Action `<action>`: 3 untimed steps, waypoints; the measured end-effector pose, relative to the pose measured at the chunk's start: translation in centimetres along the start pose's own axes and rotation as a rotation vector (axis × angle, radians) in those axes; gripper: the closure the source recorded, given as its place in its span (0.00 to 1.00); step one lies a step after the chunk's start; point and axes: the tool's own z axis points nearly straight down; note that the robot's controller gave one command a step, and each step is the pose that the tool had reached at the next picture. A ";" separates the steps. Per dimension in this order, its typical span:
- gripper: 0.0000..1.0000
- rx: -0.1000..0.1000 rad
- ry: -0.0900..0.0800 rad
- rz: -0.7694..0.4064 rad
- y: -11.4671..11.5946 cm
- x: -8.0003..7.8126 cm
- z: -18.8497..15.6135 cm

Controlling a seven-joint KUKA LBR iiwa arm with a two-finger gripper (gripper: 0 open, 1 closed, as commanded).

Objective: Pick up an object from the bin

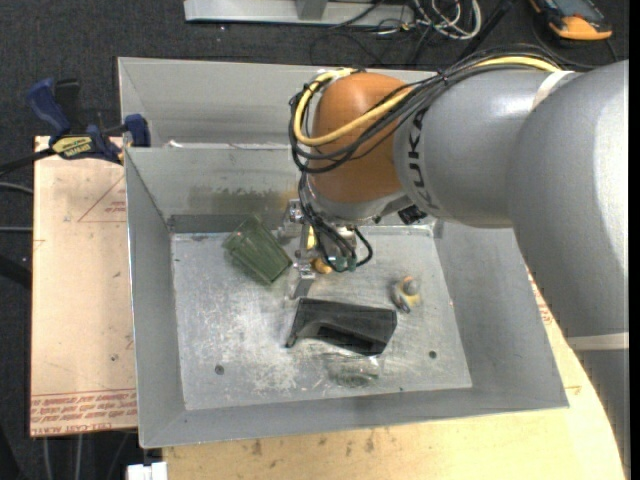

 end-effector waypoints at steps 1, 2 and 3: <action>0.00 -0.002 -0.002 0.001 0.0 0.0 -0.2; 0.00 -0.003 -0.008 0.027 -1.0 -2.4 3.8; 1.00 -0.002 0.000 0.052 -1.2 -2.5 4.5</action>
Offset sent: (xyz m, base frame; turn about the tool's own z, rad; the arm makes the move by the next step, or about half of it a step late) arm 0.0291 -0.0162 -0.0565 0.0364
